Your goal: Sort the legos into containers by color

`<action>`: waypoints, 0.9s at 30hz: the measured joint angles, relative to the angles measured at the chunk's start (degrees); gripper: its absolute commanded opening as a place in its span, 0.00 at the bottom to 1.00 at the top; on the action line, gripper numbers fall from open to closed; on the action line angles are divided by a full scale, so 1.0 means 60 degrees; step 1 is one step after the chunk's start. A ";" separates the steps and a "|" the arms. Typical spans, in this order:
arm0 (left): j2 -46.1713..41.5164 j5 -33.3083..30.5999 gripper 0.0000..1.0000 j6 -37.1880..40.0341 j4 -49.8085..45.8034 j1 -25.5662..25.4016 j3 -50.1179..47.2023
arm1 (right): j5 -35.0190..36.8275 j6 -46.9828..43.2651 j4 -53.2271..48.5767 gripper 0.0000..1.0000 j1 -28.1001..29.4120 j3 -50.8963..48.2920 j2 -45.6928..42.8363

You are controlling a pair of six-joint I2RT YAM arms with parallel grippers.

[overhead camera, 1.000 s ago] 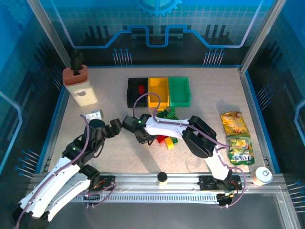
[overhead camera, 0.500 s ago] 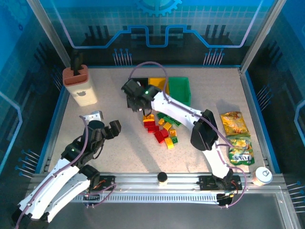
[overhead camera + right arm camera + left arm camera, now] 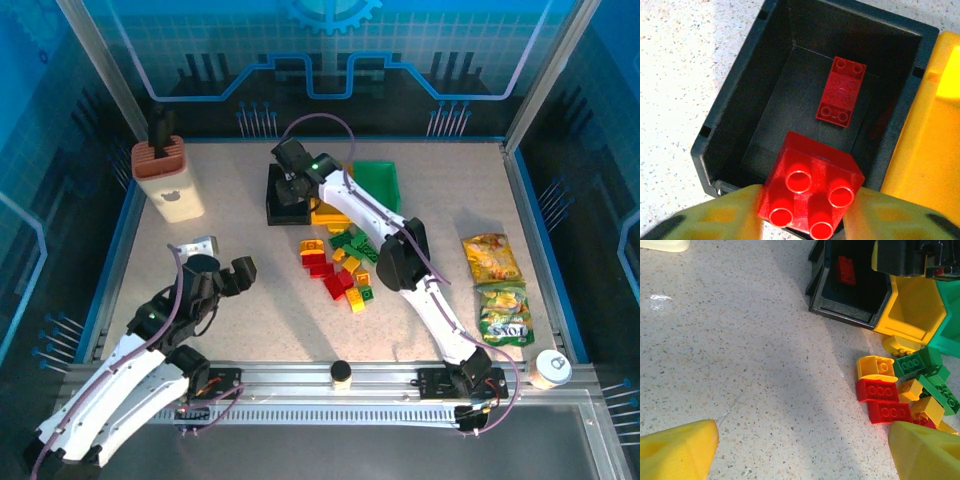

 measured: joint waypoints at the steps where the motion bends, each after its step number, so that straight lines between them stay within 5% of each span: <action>1: 0.0000 0.0044 0.89 0.0000 0.0000 -0.0004 0.0000 | -0.0022 -0.0113 0.0007 0.85 -0.0044 0.0091 0.0000; 9: 0.0710 0.0335 0.90 0.0047 0.0055 -0.0164 0.0157 | -0.0058 -0.0419 0.0364 0.86 -0.0025 -0.0386 -0.0798; 20: 0.4102 0.1490 0.90 0.0328 0.0958 -0.0729 0.0980 | -0.0018 -0.0324 0.2204 0.83 0.0007 -0.6859 -0.6247; 27: 0.6808 0.2171 0.95 0.0372 0.1450 -0.0747 0.2357 | 0.0087 0.0142 0.3136 0.86 -0.0091 -1.0262 -0.8113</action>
